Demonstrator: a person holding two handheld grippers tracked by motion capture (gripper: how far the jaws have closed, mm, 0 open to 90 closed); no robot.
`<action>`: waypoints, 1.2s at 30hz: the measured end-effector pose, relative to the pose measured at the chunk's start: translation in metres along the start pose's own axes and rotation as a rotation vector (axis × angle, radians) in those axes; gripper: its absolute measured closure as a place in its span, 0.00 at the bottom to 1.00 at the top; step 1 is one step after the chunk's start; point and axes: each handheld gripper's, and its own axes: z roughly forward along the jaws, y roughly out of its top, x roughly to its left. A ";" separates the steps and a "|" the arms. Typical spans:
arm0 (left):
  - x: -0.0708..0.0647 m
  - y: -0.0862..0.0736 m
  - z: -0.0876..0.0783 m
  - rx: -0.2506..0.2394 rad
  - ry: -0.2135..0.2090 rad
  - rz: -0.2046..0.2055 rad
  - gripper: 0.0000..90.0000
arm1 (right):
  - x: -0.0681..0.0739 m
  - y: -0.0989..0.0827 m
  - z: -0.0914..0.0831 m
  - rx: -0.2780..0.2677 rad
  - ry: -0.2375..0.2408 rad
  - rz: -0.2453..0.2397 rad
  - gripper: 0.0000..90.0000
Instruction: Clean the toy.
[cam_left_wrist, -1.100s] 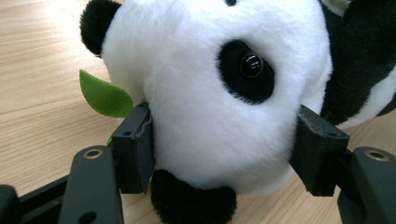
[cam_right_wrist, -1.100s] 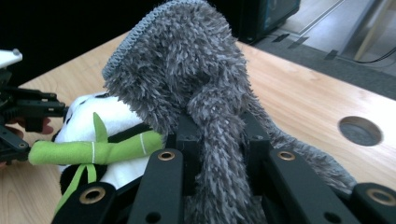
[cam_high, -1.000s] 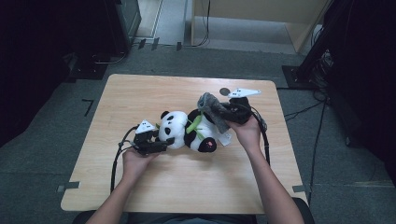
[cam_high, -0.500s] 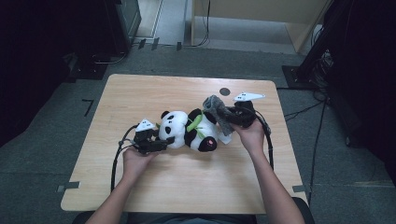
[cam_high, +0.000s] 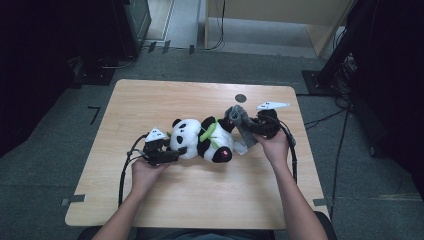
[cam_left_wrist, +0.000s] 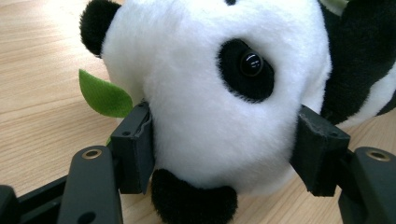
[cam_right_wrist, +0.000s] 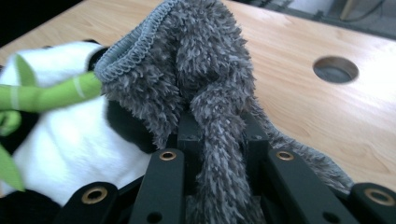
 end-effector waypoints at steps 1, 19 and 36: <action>0.000 0.000 0.000 0.000 0.000 0.003 0.36 | -0.001 0.000 0.000 0.003 -0.004 0.003 0.85; -0.003 -0.004 -0.001 -0.018 0.012 0.023 0.35 | 0.035 0.023 -0.019 -0.121 0.033 -0.071 0.85; -0.003 -0.002 0.000 -0.016 0.016 0.003 0.35 | 0.028 0.007 -0.001 -0.043 0.033 -0.048 0.84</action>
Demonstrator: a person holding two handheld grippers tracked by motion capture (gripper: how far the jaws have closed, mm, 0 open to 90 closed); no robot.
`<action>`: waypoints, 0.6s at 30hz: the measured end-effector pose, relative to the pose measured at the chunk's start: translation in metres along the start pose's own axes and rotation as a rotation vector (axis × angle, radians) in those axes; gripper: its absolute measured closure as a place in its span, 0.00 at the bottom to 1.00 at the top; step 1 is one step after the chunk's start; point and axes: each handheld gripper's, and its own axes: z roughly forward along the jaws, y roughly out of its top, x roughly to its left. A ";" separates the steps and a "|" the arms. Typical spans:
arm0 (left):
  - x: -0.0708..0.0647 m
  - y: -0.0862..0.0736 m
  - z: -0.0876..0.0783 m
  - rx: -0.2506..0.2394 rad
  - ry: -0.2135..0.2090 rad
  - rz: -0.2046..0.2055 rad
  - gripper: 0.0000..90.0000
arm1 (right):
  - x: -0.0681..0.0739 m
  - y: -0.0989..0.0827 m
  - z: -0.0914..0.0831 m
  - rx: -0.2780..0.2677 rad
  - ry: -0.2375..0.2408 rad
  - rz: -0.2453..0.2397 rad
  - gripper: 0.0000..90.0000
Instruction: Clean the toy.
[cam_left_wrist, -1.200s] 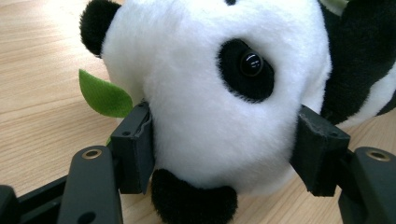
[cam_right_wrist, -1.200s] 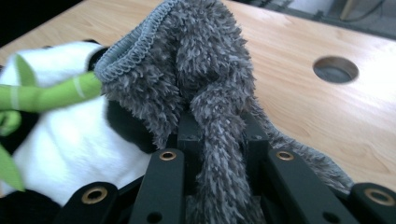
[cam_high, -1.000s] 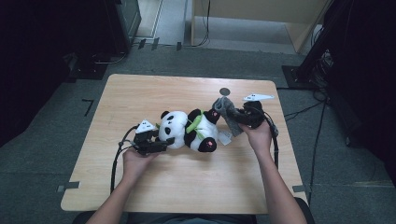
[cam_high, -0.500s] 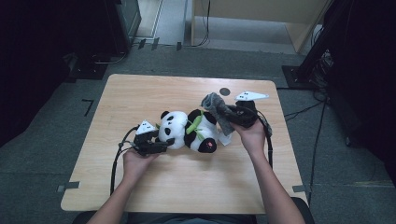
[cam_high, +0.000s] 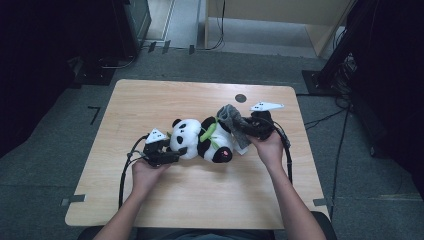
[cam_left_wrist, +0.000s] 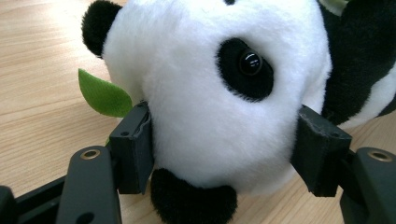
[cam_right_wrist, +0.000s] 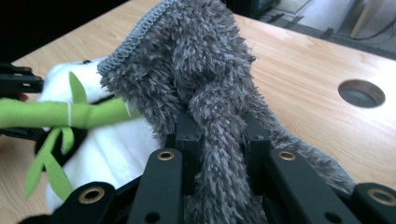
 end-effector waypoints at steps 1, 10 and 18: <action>0.000 0.000 0.000 0.001 -0.001 -0.001 0.35 | -0.001 -0.001 0.000 0.004 0.000 0.001 0.84; 0.001 0.001 0.000 0.008 -0.005 -0.004 0.35 | -0.016 -0.016 -0.002 0.054 -0.024 0.043 0.85; 0.002 0.002 0.000 0.014 -0.009 -0.008 0.35 | -0.025 -0.026 -0.008 0.081 -0.052 0.071 0.85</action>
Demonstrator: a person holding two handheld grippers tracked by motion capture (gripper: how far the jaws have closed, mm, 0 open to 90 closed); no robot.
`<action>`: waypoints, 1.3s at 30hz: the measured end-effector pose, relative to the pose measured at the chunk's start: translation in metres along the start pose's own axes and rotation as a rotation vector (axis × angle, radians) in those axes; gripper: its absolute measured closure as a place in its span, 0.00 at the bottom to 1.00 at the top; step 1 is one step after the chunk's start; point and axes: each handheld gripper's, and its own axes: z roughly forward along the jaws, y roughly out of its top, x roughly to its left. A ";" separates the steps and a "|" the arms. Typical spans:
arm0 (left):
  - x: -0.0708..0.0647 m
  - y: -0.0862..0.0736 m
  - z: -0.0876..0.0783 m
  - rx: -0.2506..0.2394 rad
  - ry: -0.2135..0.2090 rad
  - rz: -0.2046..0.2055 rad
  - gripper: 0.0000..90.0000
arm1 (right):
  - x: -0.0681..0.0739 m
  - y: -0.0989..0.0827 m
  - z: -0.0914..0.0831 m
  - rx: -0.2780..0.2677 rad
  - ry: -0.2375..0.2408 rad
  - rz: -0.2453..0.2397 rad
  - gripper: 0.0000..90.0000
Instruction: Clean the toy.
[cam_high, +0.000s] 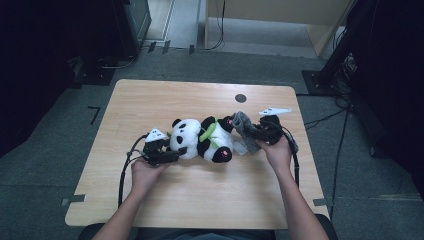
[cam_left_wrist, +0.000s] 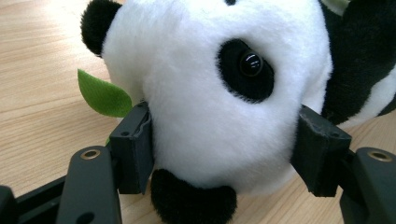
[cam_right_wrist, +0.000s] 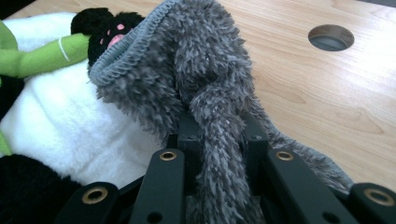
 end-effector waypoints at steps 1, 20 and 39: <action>0.000 0.000 0.000 0.001 0.000 0.001 0.35 | 0.000 0.000 -0.002 -0.010 0.003 0.007 0.85; -0.004 0.006 -0.001 0.020 0.010 -0.017 0.36 | 0.070 0.004 -0.044 -0.062 0.144 -0.118 0.85; -0.004 0.006 0.000 0.019 0.010 -0.027 0.37 | 0.074 -0.017 -0.024 -0.030 0.137 -0.147 0.85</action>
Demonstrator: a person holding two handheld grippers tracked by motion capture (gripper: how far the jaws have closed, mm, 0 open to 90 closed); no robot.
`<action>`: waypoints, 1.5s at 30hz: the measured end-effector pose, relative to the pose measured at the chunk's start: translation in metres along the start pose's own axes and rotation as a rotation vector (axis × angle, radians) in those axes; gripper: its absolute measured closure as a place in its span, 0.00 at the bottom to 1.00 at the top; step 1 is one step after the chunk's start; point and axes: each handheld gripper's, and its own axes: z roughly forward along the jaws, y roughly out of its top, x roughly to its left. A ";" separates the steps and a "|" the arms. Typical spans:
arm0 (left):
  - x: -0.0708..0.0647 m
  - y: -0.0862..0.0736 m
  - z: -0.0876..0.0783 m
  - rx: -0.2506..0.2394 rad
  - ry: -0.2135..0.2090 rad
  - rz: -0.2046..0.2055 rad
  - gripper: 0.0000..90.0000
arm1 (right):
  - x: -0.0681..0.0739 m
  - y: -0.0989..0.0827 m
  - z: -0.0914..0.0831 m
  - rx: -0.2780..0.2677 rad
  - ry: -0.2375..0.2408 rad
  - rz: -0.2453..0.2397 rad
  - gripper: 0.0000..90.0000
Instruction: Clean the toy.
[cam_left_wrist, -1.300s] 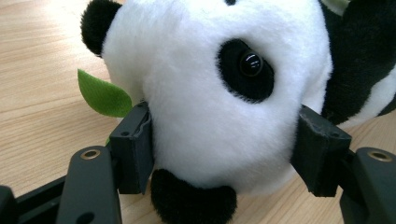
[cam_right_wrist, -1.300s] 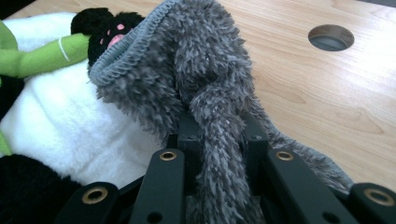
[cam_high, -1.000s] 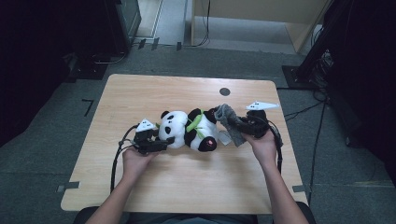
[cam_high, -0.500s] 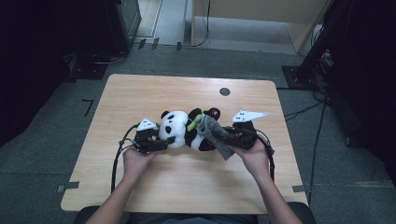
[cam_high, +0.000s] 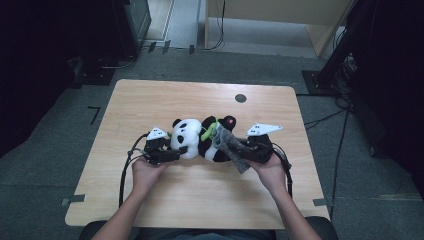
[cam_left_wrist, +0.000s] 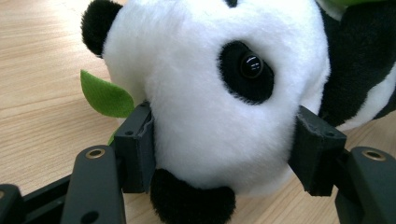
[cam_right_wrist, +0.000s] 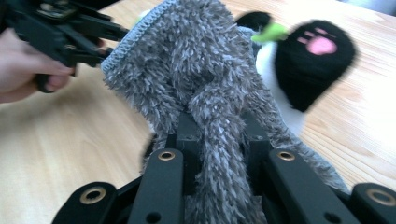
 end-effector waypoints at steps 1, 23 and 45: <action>0.000 0.000 0.000 0.000 0.000 0.001 0.38 | -0.003 -0.001 0.000 0.005 -0.007 0.008 0.85; 0.001 -0.001 0.000 -0.010 -0.004 0.006 0.37 | 0.003 0.016 -0.016 -0.044 -0.016 -0.007 0.85; 0.002 -0.003 0.001 -0.017 -0.010 0.022 0.35 | 0.006 0.003 0.006 -0.010 0.028 -0.028 0.84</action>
